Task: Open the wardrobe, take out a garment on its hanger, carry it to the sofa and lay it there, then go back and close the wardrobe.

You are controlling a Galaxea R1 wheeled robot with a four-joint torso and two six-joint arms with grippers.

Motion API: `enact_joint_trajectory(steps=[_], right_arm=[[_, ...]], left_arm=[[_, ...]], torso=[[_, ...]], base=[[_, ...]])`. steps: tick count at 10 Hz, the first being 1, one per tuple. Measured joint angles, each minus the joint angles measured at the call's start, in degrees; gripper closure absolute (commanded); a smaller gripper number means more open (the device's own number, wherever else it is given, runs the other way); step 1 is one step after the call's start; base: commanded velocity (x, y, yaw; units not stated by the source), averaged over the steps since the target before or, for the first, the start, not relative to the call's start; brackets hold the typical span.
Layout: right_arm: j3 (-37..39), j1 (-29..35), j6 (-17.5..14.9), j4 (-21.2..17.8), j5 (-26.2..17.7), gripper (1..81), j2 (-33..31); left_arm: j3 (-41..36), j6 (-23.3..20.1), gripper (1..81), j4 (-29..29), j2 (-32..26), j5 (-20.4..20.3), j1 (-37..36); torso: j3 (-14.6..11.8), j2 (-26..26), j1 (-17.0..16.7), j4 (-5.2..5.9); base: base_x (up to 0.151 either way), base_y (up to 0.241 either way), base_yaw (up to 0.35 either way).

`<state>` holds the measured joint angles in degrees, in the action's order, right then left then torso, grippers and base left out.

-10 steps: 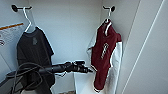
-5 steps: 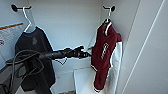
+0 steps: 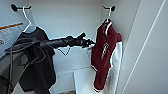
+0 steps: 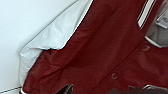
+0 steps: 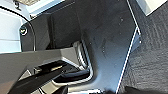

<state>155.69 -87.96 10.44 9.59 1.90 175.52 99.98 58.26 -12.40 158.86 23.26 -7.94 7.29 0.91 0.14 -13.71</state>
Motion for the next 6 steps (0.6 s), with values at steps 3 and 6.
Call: enact_joint_trajectory(steps=[3, 6], right_arm=[[0.0, 0.0, 0.1, -0.1, 0.0, 1.0, 0.0], [0.0, 0.0, 0.2, -0.1, 0.1, 1.0, 0.0]], left_arm=[[1.6, 13.6, 1.0, 0.2, 2.3, -1.7, -2.0], [5.2, 22.3, 1.0, 0.3, 3.5, -5.0, -4.2]], torso=[[0.0, 0.0, 0.0, 0.0], [0.0, 0.0, 0.0, 0.0]], base=[[0.0, 0.0, 0.0], [0.0, 0.0, 0.0]])
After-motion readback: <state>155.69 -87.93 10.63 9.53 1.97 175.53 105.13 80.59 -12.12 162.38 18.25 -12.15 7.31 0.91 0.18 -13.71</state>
